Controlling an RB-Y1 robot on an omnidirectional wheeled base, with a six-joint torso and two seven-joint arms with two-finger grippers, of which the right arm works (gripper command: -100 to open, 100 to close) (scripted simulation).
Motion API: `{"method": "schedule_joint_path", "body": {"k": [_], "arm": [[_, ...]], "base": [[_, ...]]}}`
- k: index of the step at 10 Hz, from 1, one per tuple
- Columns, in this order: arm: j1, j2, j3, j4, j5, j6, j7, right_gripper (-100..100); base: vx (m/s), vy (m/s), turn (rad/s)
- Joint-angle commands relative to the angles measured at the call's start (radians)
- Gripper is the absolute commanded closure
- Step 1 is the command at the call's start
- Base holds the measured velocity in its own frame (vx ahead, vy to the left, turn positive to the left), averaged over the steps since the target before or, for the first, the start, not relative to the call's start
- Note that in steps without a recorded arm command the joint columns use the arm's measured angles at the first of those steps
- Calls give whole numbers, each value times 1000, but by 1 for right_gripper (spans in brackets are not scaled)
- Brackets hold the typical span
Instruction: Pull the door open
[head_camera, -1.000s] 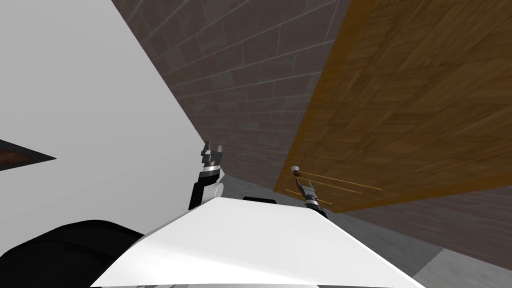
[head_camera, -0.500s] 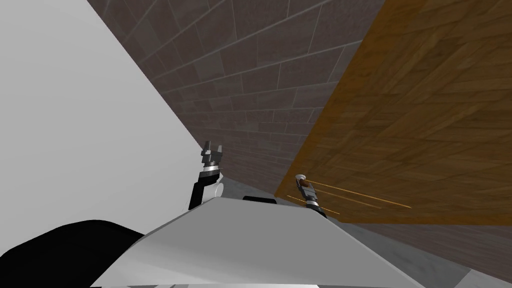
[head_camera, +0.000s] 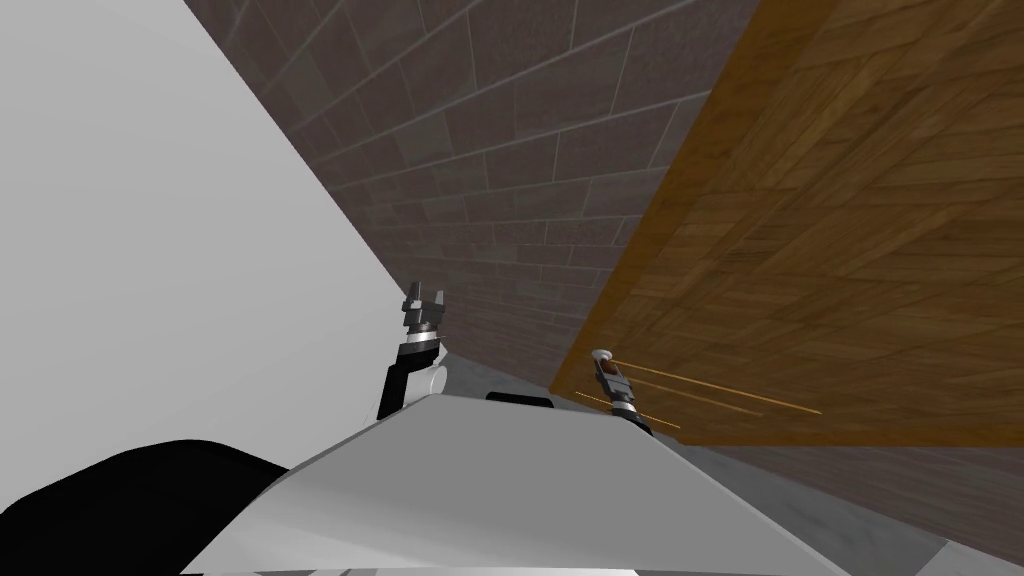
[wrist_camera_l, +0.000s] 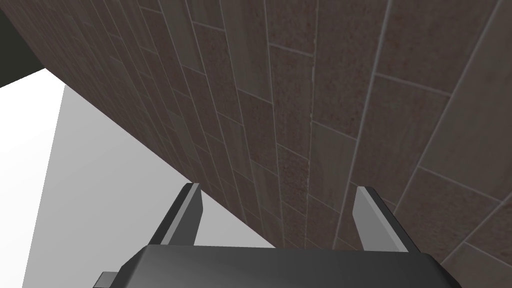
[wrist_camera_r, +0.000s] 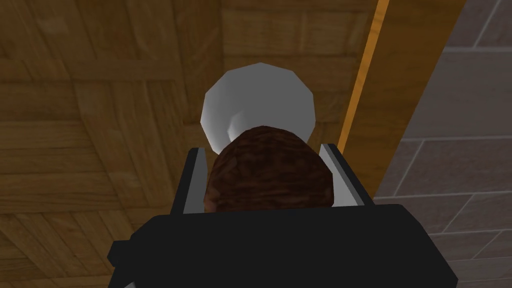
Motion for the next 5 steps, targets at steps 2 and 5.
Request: {"method": "schedule_joint_path", "body": {"k": [2, 5], "arm": [[-1, -4, 9, 2, -16, 1, -42, 100], [-4, -10, 23, 5, -42, 2, -110, 100]], "base": [[-10, -3, 19], [-32, -9, 38]]}}
